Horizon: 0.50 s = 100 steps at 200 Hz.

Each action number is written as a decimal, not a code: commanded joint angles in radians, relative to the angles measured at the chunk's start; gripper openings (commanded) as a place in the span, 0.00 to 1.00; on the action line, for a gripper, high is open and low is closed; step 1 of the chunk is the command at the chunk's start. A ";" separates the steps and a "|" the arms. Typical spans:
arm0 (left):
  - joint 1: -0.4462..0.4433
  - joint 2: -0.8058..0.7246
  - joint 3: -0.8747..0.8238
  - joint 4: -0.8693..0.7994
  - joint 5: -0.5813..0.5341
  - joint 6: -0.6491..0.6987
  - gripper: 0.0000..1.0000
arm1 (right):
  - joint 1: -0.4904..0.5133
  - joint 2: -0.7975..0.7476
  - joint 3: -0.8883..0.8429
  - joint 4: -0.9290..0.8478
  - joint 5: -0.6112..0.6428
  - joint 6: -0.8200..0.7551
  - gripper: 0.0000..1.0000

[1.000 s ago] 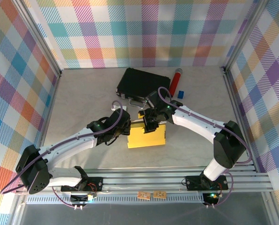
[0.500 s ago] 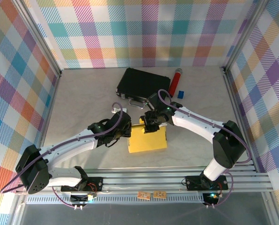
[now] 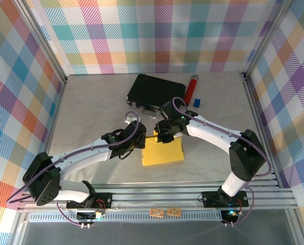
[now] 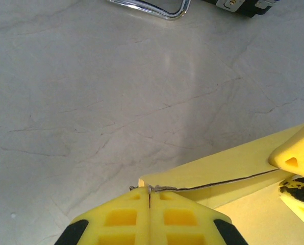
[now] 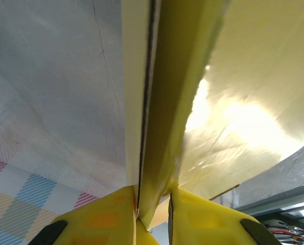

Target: Fold the paper box

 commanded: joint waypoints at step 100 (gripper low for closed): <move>0.132 0.324 0.333 0.291 0.061 0.166 0.00 | -0.171 0.108 0.142 0.032 0.027 -0.145 0.21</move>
